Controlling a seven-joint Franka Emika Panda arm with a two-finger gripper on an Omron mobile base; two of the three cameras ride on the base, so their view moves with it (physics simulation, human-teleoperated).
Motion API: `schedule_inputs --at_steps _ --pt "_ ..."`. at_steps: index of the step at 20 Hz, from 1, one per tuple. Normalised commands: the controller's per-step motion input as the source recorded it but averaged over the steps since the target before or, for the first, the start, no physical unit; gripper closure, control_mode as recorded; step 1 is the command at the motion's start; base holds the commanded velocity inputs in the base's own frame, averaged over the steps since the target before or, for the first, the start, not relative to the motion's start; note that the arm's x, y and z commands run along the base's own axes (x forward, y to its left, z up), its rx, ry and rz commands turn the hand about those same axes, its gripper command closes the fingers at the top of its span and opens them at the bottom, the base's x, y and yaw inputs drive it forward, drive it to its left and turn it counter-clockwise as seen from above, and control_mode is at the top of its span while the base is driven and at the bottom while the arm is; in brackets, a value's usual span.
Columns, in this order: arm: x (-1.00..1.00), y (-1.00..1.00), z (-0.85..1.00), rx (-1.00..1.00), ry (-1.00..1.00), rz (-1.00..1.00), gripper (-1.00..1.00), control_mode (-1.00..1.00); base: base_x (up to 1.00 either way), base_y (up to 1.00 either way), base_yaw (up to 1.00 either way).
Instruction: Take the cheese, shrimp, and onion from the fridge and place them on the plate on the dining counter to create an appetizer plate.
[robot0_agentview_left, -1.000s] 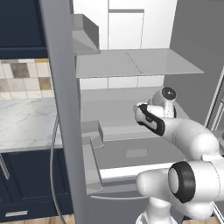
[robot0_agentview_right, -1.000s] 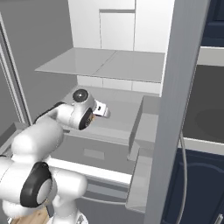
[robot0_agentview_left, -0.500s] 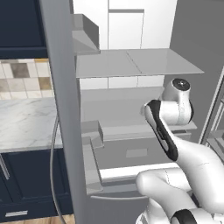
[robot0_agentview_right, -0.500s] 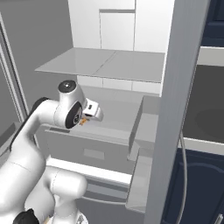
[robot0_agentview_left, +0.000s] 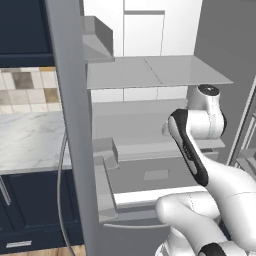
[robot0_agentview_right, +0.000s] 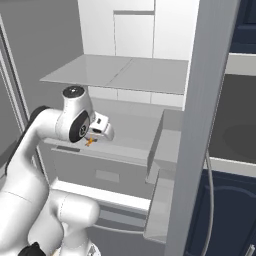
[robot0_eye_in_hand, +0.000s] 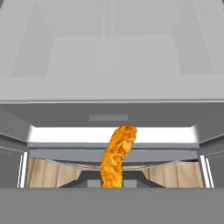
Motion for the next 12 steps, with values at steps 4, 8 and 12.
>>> schedule_inputs --at_steps 4,8,12 --pt "0.00 0.00 0.00 0.00 0.00 0.00 1.00 1.00 -0.93 0.03 0.00" --pt "0.00 0.00 0.00 0.00 0.00 0.00 1.00 1.00 -1.00 0.20 -0.13" --pt "0.00 0.00 0.00 0.00 0.00 0.00 1.00 1.00 -0.96 0.25 -0.44"
